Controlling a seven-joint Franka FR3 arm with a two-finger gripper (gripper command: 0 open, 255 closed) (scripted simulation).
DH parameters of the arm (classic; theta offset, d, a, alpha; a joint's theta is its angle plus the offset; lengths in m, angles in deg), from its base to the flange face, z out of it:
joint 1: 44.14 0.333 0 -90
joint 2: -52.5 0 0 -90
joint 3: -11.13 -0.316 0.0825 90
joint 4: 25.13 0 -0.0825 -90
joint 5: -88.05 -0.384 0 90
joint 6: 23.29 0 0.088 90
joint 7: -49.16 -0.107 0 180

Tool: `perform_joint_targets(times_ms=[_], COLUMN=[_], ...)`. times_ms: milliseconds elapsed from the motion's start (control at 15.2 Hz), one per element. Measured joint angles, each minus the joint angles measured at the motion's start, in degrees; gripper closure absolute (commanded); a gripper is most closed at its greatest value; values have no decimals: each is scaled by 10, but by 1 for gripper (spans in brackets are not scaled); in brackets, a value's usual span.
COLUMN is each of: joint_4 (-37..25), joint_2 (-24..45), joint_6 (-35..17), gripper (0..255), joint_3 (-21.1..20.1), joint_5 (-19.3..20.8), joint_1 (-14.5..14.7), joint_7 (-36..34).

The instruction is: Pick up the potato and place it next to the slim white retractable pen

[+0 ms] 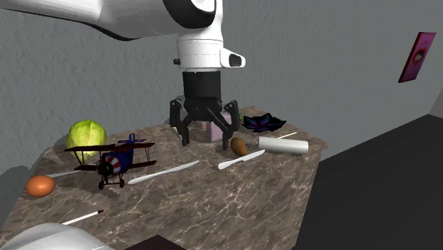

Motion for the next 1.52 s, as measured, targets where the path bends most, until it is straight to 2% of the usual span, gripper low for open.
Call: perform_joint_targets(times_ms=[198,792,1254,1518], joint_4=[2,-43,-117,-180], joint_2=[18,192,342,424], joint_6=[-22,-172,-265,-295], gripper=[0,0,0,0], joint_3=[2,2,0,-2], joint_5=[1,-1,-2,-3], joint_1=[1,11,17,20], joint_7=[2,9,16,24])
